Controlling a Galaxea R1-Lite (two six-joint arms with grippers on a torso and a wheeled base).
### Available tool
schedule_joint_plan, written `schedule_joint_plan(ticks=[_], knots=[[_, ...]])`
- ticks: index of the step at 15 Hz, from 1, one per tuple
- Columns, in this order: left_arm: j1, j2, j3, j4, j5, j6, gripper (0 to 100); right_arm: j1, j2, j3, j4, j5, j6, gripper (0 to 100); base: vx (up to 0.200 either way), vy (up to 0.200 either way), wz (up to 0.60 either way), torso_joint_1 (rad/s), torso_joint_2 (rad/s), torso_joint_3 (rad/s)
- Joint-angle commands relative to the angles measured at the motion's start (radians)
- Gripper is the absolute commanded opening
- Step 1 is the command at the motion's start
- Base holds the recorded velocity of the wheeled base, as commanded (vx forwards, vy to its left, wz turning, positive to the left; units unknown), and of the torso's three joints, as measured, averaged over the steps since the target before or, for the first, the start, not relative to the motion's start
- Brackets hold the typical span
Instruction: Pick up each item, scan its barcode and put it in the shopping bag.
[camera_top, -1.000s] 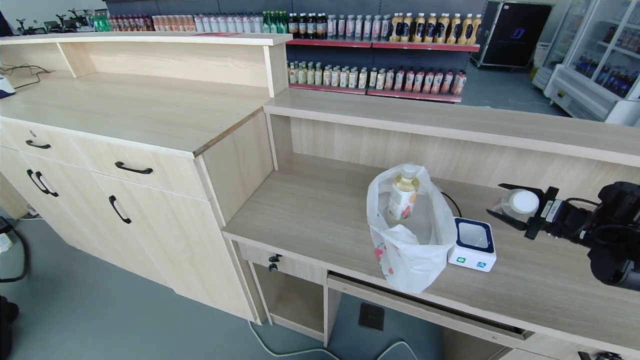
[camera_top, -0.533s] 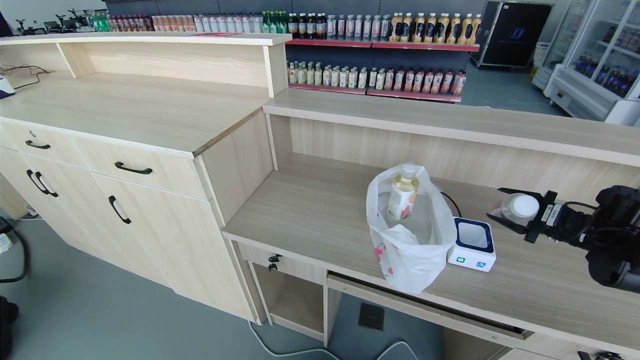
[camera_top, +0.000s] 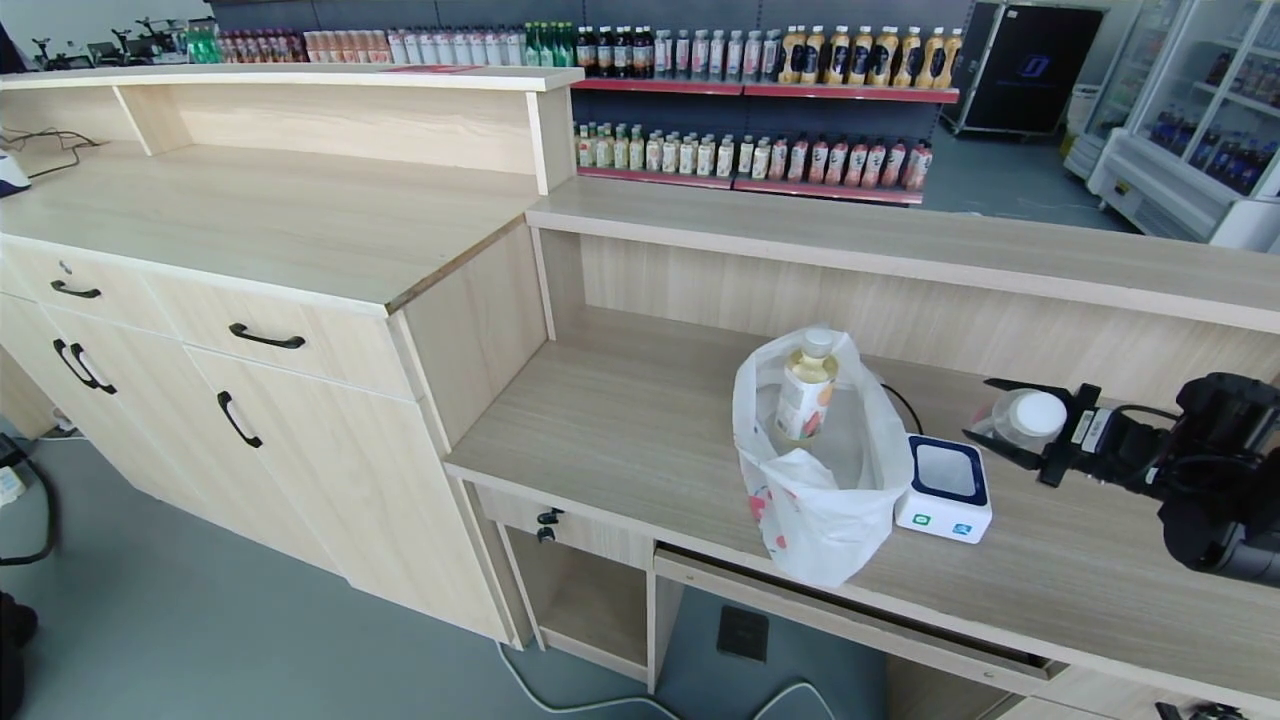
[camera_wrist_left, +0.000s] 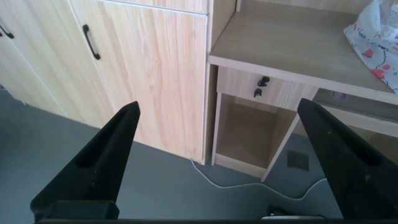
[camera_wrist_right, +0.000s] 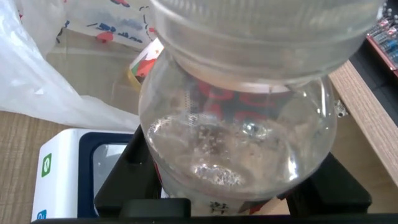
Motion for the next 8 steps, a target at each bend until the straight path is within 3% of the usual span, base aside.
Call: schedule_joint_plan(ticks=[1,8], knots=[[0.000,0.000,0.000,0.000,-0.002,0.000,100,0.012,0.007,-0.015,0.001,0.001,0.001,0,0.000,0.000,0.00,0.000,0.00,0.000],[0.000,0.000,0.000,0.000,0.000,0.000,100,0.051,0.030,-0.031,-0.002,0.001,0.000,0,0.000,0.000,0.00,0.000,0.00,0.000]])
